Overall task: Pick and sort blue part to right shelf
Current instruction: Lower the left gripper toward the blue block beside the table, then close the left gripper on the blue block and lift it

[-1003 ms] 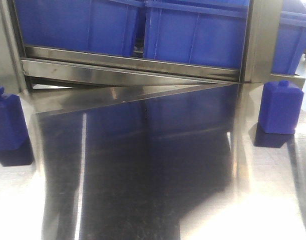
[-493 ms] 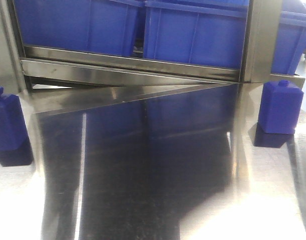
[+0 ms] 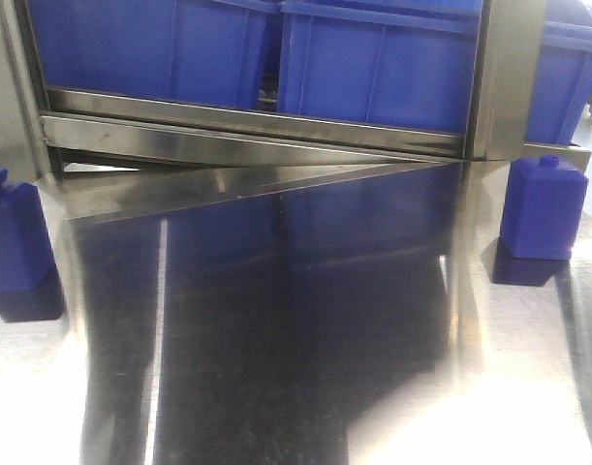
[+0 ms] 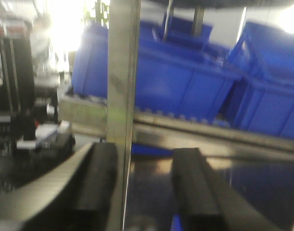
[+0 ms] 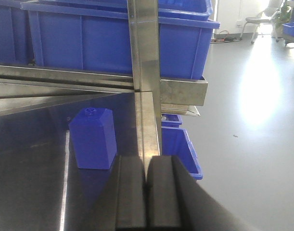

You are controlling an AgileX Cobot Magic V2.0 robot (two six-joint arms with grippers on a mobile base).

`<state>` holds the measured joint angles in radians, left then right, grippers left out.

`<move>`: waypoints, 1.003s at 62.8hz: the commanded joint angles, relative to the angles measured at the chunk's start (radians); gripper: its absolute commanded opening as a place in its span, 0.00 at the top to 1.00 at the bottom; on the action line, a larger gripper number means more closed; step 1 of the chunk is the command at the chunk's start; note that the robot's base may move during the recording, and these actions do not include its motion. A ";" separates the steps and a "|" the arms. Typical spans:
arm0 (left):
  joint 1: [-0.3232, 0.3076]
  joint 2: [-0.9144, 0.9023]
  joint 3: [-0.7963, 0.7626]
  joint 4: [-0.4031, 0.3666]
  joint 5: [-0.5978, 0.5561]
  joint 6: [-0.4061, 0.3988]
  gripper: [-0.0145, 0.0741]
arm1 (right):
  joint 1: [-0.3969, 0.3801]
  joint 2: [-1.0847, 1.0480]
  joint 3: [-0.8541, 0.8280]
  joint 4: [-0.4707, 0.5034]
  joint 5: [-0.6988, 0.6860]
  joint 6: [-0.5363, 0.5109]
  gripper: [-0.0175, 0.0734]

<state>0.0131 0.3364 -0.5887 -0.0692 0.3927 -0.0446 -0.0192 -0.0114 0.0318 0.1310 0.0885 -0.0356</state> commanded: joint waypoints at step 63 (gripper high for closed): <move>-0.250 1.088 -0.757 0.035 0.701 -0.193 0.18 | -0.006 -0.020 -0.023 0.001 -0.088 -0.002 0.74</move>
<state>-0.2284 1.4302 -1.2809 -0.0630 1.0958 -0.1969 -0.0192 -0.0114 0.0318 0.1310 0.0885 -0.0356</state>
